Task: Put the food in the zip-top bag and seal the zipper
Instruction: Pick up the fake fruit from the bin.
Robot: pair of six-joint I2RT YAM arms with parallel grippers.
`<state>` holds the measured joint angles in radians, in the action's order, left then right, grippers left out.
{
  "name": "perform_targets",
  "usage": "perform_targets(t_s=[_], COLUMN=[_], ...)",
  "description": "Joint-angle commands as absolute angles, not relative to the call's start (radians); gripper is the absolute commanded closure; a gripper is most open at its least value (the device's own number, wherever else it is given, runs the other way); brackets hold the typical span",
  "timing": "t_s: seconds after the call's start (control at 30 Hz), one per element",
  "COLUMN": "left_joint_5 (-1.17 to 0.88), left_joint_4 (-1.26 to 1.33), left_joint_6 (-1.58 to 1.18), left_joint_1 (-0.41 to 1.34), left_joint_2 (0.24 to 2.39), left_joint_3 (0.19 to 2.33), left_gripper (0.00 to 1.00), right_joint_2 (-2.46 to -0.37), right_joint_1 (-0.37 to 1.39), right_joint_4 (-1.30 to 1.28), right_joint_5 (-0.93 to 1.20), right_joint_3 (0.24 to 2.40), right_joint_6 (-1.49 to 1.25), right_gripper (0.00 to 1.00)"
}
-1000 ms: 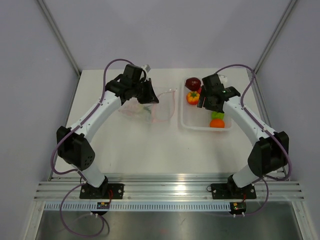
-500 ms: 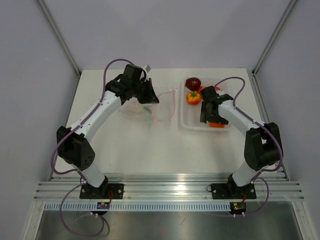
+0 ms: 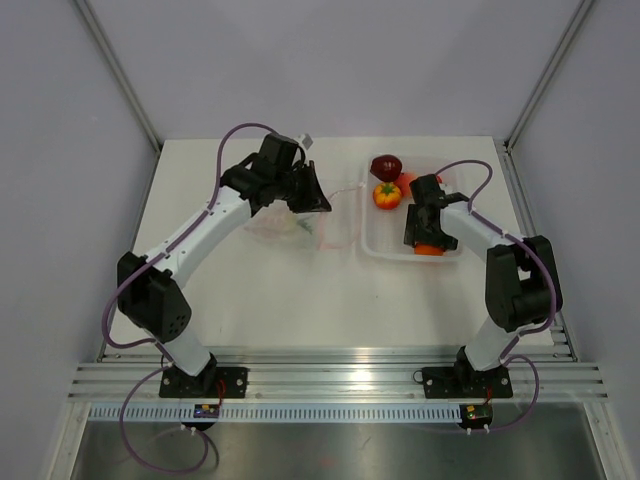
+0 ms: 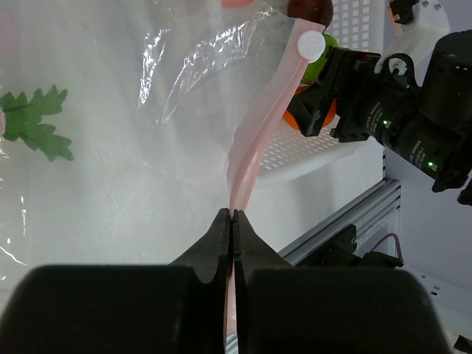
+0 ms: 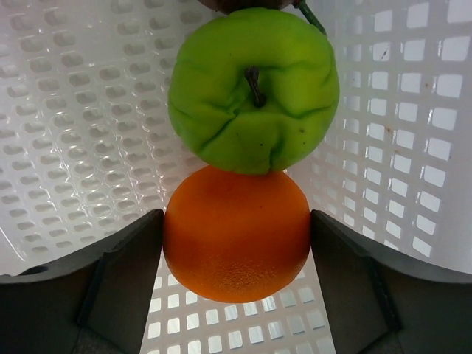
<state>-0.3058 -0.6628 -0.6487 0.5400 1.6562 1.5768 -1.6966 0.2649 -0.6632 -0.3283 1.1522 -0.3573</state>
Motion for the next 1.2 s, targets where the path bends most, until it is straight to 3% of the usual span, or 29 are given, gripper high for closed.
perform_targets(t_s=[0.0, 0.03, 0.2, 0.8, 1.17], left_joint_5=[-0.278, -0.264, -0.245, -0.34, -0.354], left_joint_4=[-0.635, -0.644, -0.656, -0.557, -0.566], left_joint_6=[-0.677, -0.673, -0.664, -0.701, -0.707], left_joint_1=[0.548, 0.548, 0.548, 0.548, 0.548], left_joint_2=[1.614, 1.611, 1.617, 1.724, 1.735], left_joint_3=[1.633, 1.643, 1.706, 1.68, 1.7], left_gripper=[1.0, 1.0, 1.0, 1.0, 1.0], right_joint_2=[-1.709, -1.71, -1.662, -1.332, -1.36], right_joint_1=[0.255, 0.256, 0.255, 0.255, 0.408], right_joint_4=[-0.607, -0.606, -0.609, -0.698, -0.64], right_joint_5=[-0.287, -0.278, -0.264, -0.013, 0.067], right_joint_3=[1.143, 1.141, 1.126, 1.236, 1.417], right_joint_6=[-0.342, -0.344, -0.362, -0.455, -0.544], right_gripper=[0.17, 0.25, 0.49, 0.49, 0.49])
